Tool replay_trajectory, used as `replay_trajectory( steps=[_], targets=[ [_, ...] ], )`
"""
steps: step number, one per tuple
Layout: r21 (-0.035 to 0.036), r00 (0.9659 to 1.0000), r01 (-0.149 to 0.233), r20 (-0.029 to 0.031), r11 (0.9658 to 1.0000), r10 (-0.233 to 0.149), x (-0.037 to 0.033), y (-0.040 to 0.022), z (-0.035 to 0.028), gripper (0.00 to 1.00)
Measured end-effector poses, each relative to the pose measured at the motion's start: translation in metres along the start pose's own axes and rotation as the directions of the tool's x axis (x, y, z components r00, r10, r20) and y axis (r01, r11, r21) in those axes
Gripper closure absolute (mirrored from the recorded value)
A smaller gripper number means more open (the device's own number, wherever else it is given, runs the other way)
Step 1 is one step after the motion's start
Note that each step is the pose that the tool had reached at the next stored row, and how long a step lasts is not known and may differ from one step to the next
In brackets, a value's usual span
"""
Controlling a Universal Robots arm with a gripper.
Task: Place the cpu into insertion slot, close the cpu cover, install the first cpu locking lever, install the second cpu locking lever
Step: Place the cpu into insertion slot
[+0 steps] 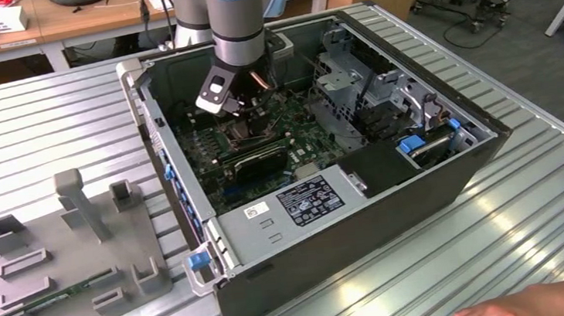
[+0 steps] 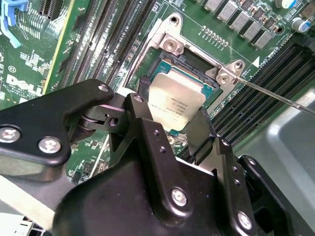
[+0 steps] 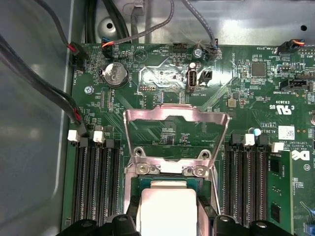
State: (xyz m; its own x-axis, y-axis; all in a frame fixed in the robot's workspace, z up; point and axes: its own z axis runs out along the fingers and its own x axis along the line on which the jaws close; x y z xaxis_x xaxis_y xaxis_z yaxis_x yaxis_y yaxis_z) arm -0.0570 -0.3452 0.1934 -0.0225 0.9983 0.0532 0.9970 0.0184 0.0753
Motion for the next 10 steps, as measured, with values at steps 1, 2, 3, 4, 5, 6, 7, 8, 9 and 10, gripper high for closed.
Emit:
replay_trajectory(
  steps=[1, 2, 3, 4, 5, 6, 7, 8, 9, 10],
  targets=[
    [0.0000, 1.0000, 0.000, 0.0000, 1.0000, 0.000, 0.0000, 0.0000, 0.0000, 0.46],
    [0.0000, 1.0000, 0.000, 0.0000, 1.0000, 0.000, 0.0000, 0.0000, 0.0000, 0.46],
    [0.0000, 1.0000, 0.000, 0.0000, 1.0000, 0.000, 0.0001, 0.0000, 0.0000, 0.46],
    [0.0000, 1.0000, 0.000, 0.0000, 1.0000, 0.000, 0.0001, 0.0000, 0.0000, 0.46],
    [0.0000, 1.0000, 0.000, 0.0000, 1.0000, 0.000, 0.0001, 0.0000, 0.0000, 0.46],
    [0.0000, 1.0000, -0.001, 0.0000, 1.0000, 0.001, 0.0001, 0.0000, 0.0000, 0.46],
    [-0.0001, 1.0000, -0.002, 0.0001, 1.0000, 0.002, 0.0001, 0.0000, 0.0000, 0.46],
    [-0.0002, 1.0000, -0.003, 0.0001, 1.0000, 0.003, 0.0002, 0.0000, 0.0000, 0.46],
    [-0.0002, 1.0000, -0.003, 0.0002, 1.0000, 0.003, 0.0001, 0.0000, 0.0000, 0.46],
    [-0.0002, 1.0000, -0.003, 0.0002, 1.0000, 0.003, 0.0001, 0.0000, 0.0000, 0.46]
  ],
)
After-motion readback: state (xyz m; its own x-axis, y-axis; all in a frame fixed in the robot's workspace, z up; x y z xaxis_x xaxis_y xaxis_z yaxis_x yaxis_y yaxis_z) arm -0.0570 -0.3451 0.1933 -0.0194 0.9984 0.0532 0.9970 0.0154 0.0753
